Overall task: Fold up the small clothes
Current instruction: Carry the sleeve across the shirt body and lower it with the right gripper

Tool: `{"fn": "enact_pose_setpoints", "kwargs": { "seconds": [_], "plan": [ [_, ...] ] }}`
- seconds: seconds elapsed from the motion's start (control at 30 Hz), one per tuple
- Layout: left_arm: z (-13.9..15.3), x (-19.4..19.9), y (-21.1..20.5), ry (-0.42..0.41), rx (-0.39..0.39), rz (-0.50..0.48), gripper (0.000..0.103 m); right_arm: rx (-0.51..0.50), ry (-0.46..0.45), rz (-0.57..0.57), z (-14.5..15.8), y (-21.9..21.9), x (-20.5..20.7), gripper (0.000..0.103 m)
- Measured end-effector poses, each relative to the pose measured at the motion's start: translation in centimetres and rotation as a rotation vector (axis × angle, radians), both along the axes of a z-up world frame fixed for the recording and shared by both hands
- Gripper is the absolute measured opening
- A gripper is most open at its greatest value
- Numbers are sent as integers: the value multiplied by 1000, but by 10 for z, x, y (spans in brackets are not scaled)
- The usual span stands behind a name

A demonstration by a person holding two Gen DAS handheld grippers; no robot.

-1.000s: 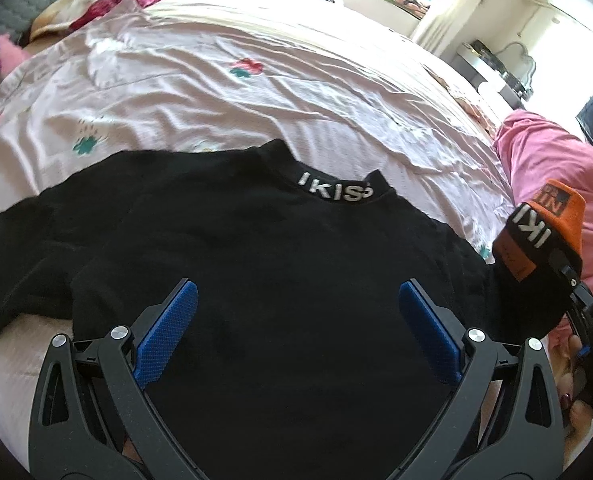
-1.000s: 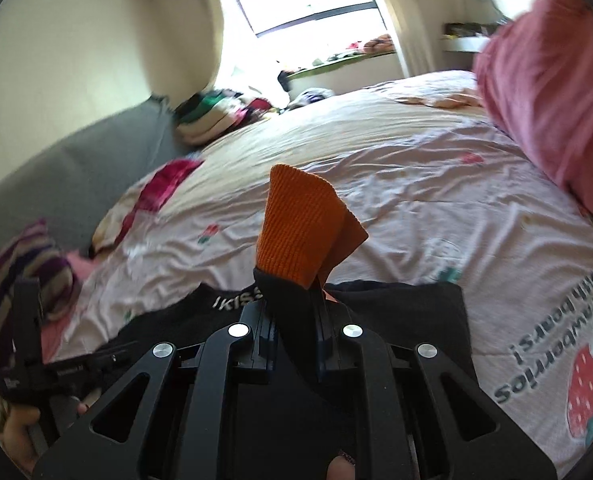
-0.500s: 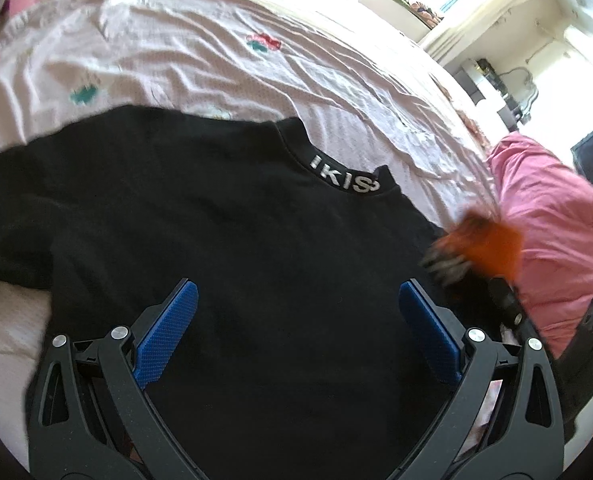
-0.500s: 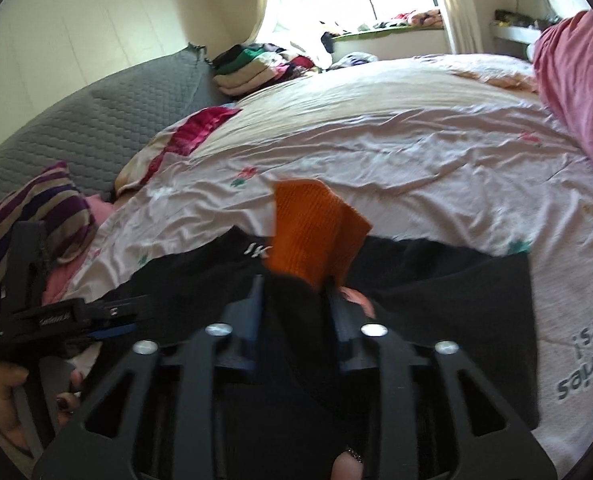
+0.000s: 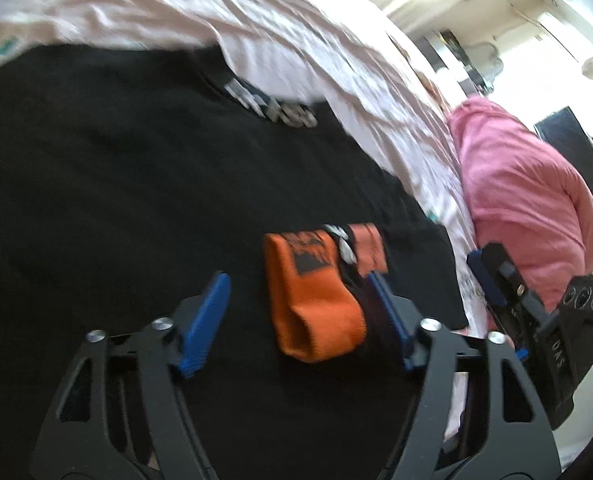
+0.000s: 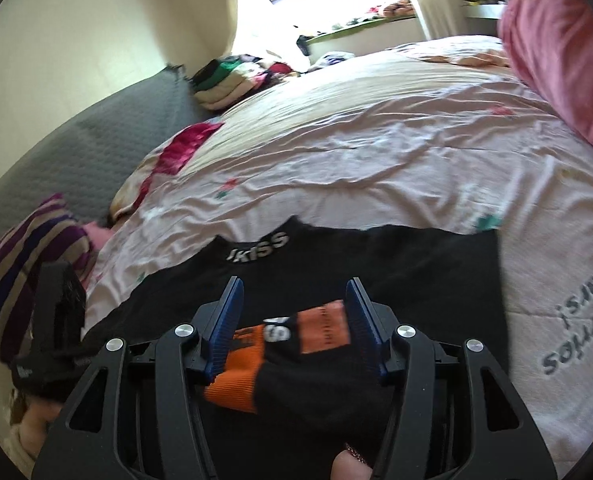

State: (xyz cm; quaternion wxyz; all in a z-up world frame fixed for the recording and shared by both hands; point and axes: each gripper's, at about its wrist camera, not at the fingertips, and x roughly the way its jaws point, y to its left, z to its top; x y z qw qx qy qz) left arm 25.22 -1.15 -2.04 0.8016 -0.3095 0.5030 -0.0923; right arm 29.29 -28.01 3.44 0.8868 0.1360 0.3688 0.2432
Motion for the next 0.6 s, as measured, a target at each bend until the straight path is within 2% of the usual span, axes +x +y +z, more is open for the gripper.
{"fn": "enact_pose_setpoints", "kwargs": {
  "seconds": [0.1,0.23,0.3,0.33,0.37,0.47,0.6],
  "plan": [
    [-9,7,-16,23,32,-21,57,17,3,-36,2,-16,-2,54],
    [-15,17,-31,27,91,-23,57,-11,-14,-93,5,-32,-2,56],
    [-13,21,-38,13,125,-25,48,-6,-7,-123,6,-43,0,56],
    [-13,23,-42,8,138,-29,28,2,-2,-138,7,-48,2,56],
    [-12,24,-42,4,139,-32,18,11,6,-162,7,-57,3,56],
    [-6,28,-46,-19,138,-53,8,18,15,-227,7,-77,7,56],
    [23,27,-41,-106,185,-69,7,42,50,-302,5,-104,12,57]
  ]
}}
